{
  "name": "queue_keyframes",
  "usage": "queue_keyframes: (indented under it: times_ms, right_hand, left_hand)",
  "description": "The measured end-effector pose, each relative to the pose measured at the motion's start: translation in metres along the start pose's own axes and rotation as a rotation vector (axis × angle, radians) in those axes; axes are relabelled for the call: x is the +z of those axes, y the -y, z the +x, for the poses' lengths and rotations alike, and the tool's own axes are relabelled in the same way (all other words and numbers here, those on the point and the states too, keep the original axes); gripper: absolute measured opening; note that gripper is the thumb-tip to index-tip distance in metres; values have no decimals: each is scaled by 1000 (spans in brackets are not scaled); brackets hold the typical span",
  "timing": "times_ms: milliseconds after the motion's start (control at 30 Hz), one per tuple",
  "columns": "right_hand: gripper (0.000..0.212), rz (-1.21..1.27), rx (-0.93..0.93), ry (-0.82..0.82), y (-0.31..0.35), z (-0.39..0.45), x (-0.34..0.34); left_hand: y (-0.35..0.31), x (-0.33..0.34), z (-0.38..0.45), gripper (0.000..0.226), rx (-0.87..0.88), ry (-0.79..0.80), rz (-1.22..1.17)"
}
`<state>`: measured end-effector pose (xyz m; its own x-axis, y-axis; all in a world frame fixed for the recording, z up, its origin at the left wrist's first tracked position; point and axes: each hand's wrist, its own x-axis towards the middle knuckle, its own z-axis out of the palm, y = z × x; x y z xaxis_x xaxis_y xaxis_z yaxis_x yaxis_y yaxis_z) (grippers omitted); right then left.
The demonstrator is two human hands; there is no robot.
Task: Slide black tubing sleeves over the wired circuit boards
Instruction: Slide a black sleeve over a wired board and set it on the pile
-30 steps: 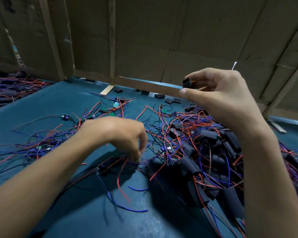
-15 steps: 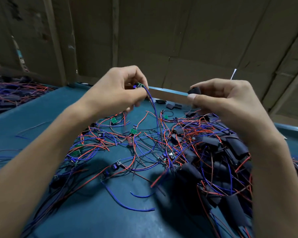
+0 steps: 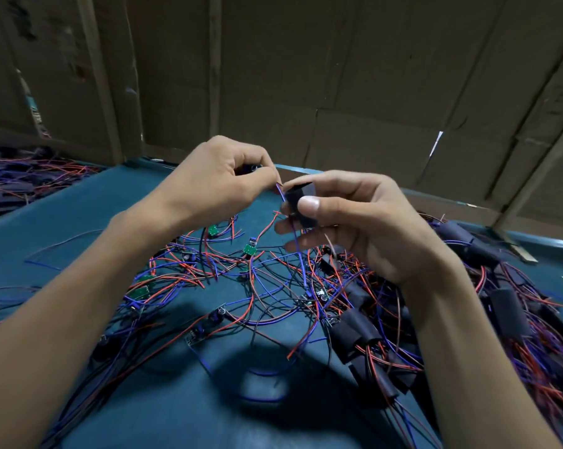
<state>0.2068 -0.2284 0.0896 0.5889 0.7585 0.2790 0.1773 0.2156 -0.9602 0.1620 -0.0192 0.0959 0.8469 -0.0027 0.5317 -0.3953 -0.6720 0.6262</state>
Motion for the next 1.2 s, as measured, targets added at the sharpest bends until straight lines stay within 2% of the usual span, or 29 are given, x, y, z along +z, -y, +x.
queue_keyframes:
  times_ms: [67, 133, 200, 267, 367, 500, 633, 733, 800, 867, 1033, 1100, 1200]
  right_hand:
    - [29, 24, 18, 4, -1, 1, 1]
    - [28, 32, 15, -7, -2, 1, 1]
    - [28, 53, 14, -2, -3, 2, 1]
    - [29, 106, 23, 13, -3, 1, 0]
    - [22, 139, 6, 46, 3, -4, -6]
    - [27, 75, 27, 34, 8, -11, -13]
    - [29, 66, 77, 58, 6, -9, -11]
    - [26, 75, 88, 72, 3, -6, -8]
    - [25, 76, 81, 60, 5, -7, -10]
    - [27, 40, 51, 22, 10, -10, -14]
    - [34, -149, -31, -156, 27, -22, -25]
    - [33, -251, -38, -238, 32, -27, -28]
    - [28, -473, 6, -272, 36, -31, -27]
  left_hand:
    - [1, -3, 0, 18, 0, 72, 62]
    - [1, -9, -2, 14, 42, 237, 113]
    - [2, -11, -4, 9, 60, 451, 17]
    - [2, -9, -6, 8, 30, 575, -190]
    - [6, -7, -5, 13, 11, 549, -349]
    - [10, -17, -4, 18, -36, 542, -295]
    - [14, -25, -3, 18, -59, 623, -160]
    - [11, -19, -6, 15, -44, 700, -329]
    - [8, -9, -7, 13, -70, 658, -492]
    - [6, -1, -6, 15, -76, 546, -524]
    - [8, -13, -1, 17, -5, 289, -284]
    - [7, -18, -1, 18, 12, 178, -258]
    - [5, -21, -1, 15, 40, 88, -282]
